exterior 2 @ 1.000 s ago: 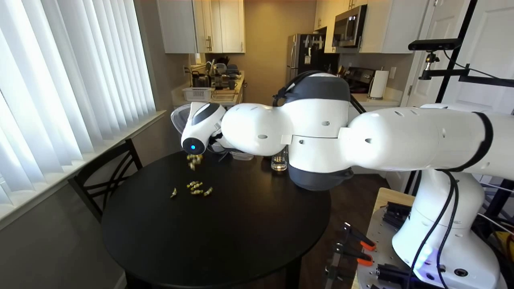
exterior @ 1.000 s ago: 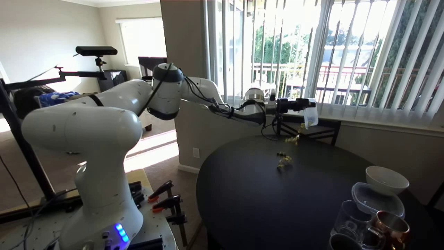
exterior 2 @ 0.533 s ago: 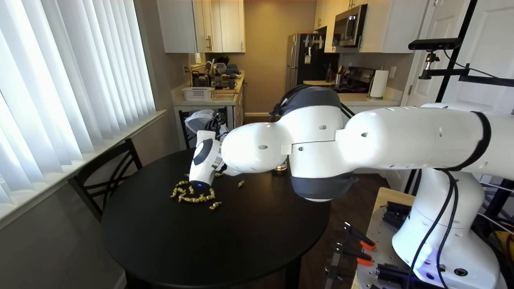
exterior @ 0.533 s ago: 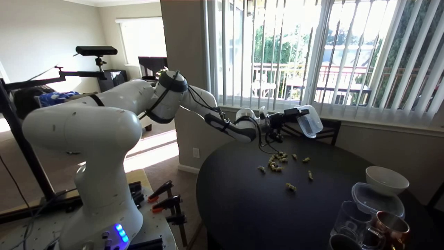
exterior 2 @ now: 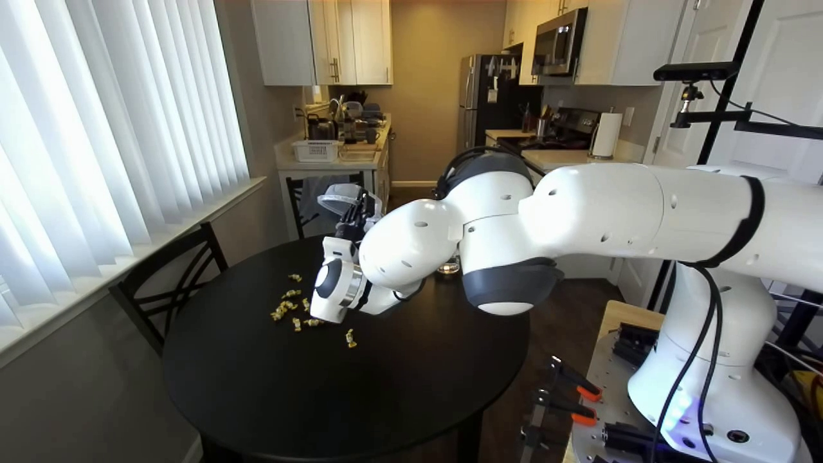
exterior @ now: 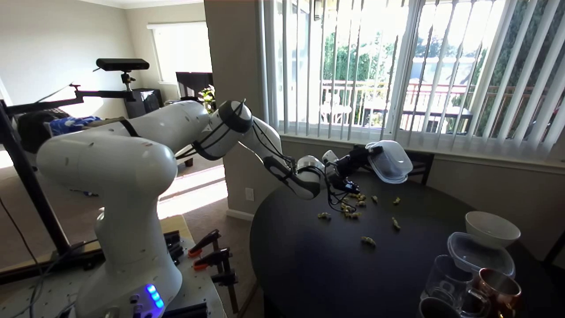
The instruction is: Pour the contents from the bowl onto the table
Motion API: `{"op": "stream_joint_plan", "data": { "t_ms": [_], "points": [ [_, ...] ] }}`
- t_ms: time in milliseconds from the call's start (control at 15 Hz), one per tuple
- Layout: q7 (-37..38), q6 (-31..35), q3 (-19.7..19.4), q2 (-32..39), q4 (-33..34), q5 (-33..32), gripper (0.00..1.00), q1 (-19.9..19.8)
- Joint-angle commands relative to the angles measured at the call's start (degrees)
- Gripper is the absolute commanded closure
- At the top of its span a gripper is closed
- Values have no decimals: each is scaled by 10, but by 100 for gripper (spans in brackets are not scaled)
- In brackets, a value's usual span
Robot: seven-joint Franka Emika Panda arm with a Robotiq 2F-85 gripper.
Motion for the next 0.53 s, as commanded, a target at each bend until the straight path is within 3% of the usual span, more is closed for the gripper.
{"op": "stream_joint_plan", "data": {
  "t_ms": [0, 67, 267, 467],
  "points": [
    [-34, -56, 96, -33, 42, -55, 68, -61],
    [-4, -67, 109, -32, 33, -87, 89, -65],
    [-13, -79, 142, -36, 54, -99, 69, -88],
    [-13, -80, 144, -38, 55, -99, 68, -89]
  ]
}}
